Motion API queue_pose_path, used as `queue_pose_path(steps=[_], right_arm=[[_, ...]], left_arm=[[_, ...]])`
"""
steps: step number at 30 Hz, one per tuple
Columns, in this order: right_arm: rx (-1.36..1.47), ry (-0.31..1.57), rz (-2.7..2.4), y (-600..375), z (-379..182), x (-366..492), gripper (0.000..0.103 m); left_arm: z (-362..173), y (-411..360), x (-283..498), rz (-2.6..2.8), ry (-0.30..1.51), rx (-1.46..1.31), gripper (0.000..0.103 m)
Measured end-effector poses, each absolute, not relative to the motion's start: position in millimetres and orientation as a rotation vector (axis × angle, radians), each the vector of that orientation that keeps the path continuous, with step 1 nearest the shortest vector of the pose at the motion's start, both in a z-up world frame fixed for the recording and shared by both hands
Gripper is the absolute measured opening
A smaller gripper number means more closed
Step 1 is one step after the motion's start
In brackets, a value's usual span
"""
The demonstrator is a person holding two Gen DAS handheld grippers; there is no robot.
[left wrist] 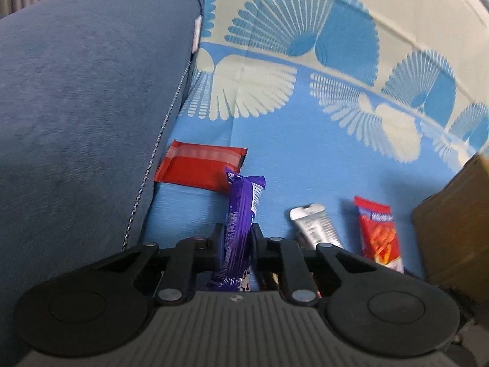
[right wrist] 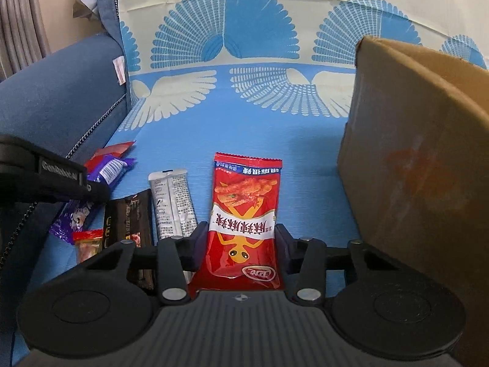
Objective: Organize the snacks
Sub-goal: 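Move both tools back toward the remaining snacks on the sofa, then grasp the red spicy strip bag with the right tool while left grasps the purple chocolate bar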
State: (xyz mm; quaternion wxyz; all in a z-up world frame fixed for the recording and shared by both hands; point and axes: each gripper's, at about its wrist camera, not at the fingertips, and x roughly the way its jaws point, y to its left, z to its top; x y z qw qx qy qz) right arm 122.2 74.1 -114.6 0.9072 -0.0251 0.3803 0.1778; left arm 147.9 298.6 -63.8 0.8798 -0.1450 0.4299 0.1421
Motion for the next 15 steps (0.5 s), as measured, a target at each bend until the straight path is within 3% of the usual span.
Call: queue_pose_path(steps=[10, 15], right_arm=[[-0.114, 0.779, 0.471, 60, -61, 72, 0.046], [-0.129, 0.872, 0.558, 45, -38, 36, 0.047]], left_arm=[[-28, 297, 97, 0.301, 0.867, -0.430, 0.017], [-18, 286, 56, 0.210, 0.929, -0.538, 0.018]])
